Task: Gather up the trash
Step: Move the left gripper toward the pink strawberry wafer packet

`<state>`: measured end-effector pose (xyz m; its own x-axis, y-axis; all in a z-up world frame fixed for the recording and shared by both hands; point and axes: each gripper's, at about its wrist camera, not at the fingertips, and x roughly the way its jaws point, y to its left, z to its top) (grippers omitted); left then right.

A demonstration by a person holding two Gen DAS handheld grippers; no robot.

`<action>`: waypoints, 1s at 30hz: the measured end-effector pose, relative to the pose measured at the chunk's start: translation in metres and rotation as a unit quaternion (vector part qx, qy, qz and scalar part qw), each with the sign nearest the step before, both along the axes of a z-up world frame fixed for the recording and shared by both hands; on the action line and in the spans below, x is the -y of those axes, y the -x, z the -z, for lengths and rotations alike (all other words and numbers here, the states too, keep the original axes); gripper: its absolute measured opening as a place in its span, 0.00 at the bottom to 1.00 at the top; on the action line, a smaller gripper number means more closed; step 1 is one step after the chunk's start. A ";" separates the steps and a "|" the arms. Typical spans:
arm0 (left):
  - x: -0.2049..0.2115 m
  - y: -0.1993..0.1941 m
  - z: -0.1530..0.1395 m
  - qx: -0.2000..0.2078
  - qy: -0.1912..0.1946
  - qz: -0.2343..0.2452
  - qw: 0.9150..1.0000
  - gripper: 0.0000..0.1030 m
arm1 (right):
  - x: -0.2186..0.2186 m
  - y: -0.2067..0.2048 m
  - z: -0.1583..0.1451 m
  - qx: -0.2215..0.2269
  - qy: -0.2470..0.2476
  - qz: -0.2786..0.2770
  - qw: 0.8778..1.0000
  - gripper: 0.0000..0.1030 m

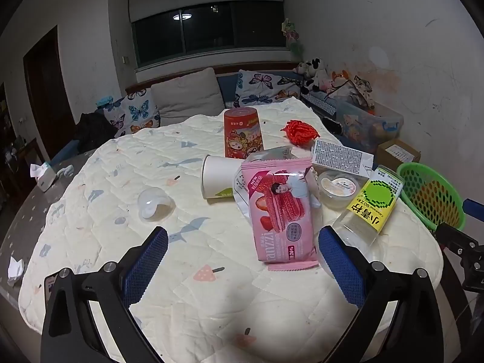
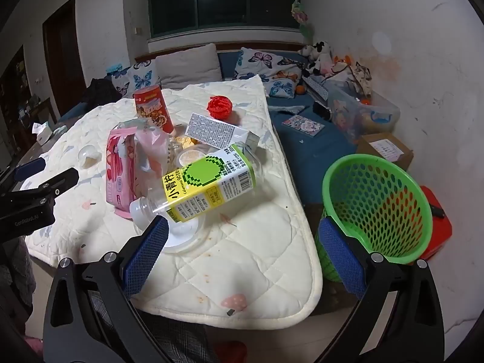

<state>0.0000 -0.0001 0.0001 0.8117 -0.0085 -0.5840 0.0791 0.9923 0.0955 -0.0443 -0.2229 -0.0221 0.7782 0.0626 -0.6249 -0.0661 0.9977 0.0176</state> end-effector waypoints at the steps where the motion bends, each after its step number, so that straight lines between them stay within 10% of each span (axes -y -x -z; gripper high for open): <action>1: 0.000 0.000 0.000 -0.002 0.003 -0.001 1.000 0.94 | 0.000 0.000 0.000 0.000 -0.002 0.000 1.000 0.96; 30: -0.006 -0.007 0.011 -0.014 0.017 -0.007 1.000 0.94 | -0.001 -0.004 0.003 -0.004 -0.004 -0.002 1.000 0.96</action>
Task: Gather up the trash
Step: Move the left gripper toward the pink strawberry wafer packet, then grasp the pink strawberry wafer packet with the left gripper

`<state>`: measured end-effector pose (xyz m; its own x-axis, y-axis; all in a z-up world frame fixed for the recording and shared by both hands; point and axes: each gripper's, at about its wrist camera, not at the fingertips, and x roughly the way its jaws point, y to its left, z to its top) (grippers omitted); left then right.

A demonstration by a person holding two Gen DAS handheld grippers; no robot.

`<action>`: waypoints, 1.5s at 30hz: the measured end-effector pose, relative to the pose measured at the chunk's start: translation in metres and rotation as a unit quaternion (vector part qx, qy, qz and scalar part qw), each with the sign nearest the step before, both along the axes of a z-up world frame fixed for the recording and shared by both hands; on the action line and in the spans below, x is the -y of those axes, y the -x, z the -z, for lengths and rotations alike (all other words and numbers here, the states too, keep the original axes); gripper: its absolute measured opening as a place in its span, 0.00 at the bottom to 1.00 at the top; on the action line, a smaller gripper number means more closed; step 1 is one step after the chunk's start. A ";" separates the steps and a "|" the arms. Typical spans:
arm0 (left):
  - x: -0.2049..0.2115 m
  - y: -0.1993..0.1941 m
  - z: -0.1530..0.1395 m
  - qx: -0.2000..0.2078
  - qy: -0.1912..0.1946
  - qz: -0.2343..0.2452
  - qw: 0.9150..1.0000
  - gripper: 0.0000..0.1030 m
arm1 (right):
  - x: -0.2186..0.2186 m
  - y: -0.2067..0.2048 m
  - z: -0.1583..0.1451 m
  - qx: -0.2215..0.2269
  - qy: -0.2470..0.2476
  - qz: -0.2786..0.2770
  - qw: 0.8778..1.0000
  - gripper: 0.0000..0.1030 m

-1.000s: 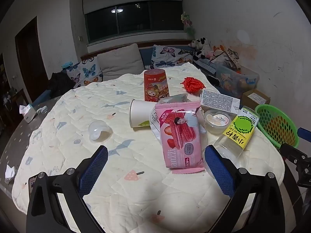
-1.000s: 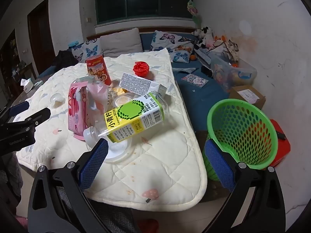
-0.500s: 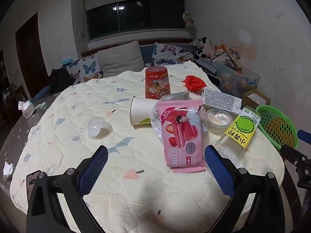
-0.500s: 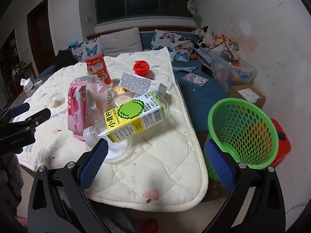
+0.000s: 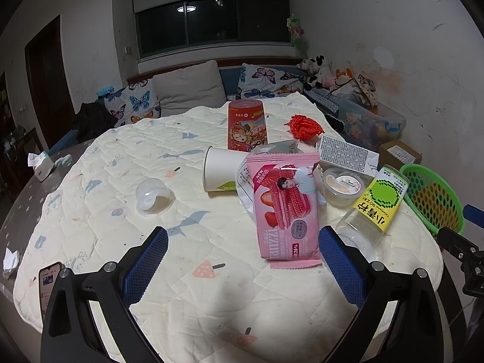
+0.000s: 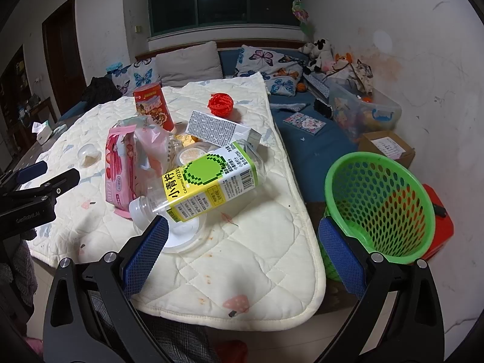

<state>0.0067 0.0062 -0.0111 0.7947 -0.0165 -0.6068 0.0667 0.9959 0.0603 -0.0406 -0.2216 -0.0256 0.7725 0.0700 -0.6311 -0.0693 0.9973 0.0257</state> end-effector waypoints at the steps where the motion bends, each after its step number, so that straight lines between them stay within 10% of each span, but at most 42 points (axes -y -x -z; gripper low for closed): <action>1: 0.000 0.000 0.000 0.000 0.000 0.000 1.000 0.94 | 0.000 0.000 0.000 0.000 -0.001 0.000 1.000 0.96; 45: 0.011 -0.052 0.019 -0.061 0.060 0.029 0.996 0.93 | -0.004 -0.020 0.011 -0.024 -0.009 -0.015 1.000 0.96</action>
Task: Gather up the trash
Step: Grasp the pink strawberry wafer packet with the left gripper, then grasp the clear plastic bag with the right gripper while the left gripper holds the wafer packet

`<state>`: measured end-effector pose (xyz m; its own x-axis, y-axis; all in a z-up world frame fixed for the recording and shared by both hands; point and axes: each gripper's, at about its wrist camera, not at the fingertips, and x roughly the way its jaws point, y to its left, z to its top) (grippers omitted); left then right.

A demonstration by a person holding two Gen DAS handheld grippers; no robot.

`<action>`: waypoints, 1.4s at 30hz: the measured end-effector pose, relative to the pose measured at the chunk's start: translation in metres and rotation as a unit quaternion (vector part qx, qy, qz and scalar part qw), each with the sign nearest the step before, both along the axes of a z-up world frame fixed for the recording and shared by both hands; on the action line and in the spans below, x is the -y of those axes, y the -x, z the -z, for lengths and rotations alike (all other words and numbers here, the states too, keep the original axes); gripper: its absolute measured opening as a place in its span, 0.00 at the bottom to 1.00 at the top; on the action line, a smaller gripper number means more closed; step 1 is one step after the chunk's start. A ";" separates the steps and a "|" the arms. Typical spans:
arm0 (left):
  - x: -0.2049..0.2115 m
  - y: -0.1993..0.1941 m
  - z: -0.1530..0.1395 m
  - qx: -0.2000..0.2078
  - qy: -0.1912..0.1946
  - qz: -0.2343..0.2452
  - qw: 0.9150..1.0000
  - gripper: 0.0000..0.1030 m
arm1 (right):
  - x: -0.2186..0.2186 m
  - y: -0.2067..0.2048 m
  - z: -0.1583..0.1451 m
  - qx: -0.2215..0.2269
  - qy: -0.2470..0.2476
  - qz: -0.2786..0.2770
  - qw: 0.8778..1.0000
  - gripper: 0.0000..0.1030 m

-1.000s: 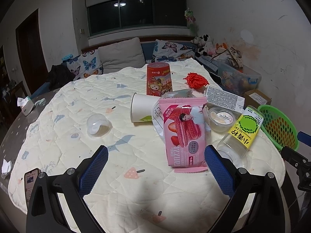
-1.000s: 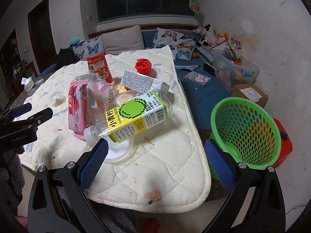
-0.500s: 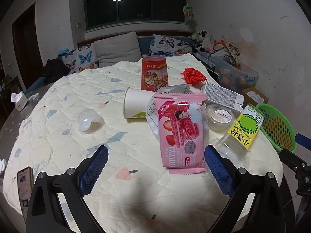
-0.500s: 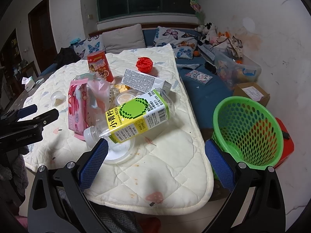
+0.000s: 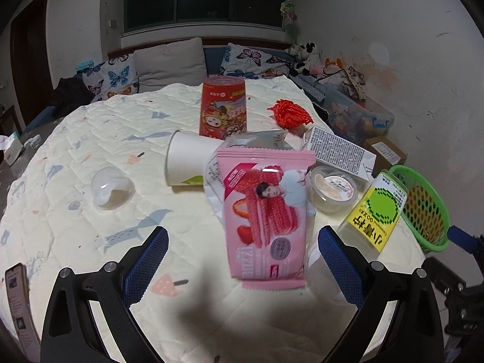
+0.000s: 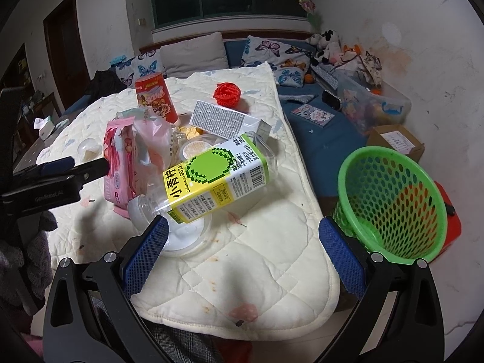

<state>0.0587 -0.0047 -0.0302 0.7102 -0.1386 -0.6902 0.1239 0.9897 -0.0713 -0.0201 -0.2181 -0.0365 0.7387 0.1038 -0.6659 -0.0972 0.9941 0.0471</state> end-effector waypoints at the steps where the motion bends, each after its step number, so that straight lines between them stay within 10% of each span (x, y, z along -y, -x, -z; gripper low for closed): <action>1: 0.001 -0.003 0.000 -0.001 0.002 0.001 1.000 0.94 | 0.000 -0.001 0.000 -0.001 -0.001 0.000 1.000 0.96; 17: 0.004 -0.041 0.021 -0.048 0.041 0.011 0.998 0.92 | 0.003 -0.008 0.005 -0.012 -0.010 -0.001 1.000 0.96; 25: -0.002 -0.041 0.026 -0.057 0.065 0.021 0.996 0.58 | 0.003 -0.011 0.007 -0.019 -0.020 -0.006 1.000 0.96; 42: -0.027 -0.014 0.004 -0.022 0.064 0.017 0.998 0.43 | -0.016 -0.029 -0.007 -0.011 -0.025 -0.044 0.999 0.83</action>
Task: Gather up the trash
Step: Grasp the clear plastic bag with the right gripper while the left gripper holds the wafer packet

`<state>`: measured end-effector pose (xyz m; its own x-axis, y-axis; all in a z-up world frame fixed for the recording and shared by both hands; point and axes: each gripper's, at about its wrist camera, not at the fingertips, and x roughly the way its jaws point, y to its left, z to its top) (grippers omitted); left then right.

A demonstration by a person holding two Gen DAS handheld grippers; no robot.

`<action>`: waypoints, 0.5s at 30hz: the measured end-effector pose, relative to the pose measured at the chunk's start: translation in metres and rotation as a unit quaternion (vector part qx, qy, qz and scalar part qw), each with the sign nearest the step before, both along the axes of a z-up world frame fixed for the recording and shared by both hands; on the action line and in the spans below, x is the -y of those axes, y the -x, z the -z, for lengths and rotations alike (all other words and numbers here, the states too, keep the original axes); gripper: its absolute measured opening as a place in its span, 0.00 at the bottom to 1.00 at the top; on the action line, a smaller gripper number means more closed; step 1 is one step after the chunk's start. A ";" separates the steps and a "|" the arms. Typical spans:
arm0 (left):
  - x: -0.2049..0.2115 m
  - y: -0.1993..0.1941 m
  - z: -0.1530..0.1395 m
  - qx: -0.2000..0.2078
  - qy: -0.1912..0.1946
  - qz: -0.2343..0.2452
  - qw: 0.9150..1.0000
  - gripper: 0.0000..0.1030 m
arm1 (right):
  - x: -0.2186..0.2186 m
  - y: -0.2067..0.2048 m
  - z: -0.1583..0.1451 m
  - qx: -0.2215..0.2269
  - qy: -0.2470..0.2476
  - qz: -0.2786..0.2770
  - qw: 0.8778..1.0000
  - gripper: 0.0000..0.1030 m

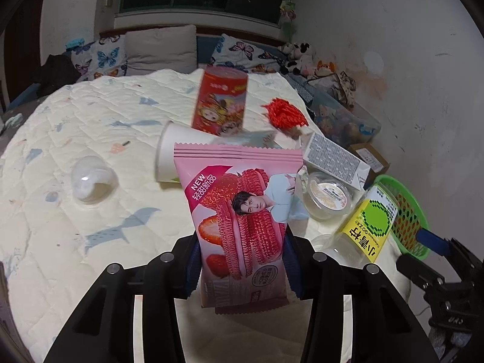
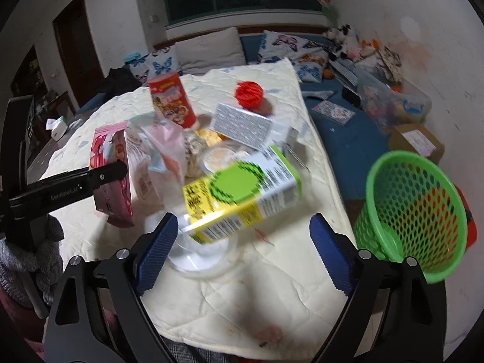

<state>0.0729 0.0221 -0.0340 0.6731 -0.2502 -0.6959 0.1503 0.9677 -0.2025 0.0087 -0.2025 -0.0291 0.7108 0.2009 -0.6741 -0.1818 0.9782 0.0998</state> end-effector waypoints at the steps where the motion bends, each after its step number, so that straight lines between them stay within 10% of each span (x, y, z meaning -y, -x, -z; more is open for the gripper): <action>1: -0.003 0.002 -0.002 0.004 -0.004 -0.004 1.000 0.43 | -0.003 -0.002 -0.001 0.002 0.000 -0.006 1.000 0.83; 15: -0.047 0.010 -0.017 0.021 -0.011 -0.057 0.998 0.43 | -0.062 -0.046 0.000 0.000 -0.001 -0.090 0.996 0.63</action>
<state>0.0628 0.0690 -0.0166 0.7253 -0.1548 -0.6708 0.0471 0.9833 -0.1759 0.0548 -0.1408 -0.0292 0.6628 0.3267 -0.6737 -0.3542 0.9296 0.1024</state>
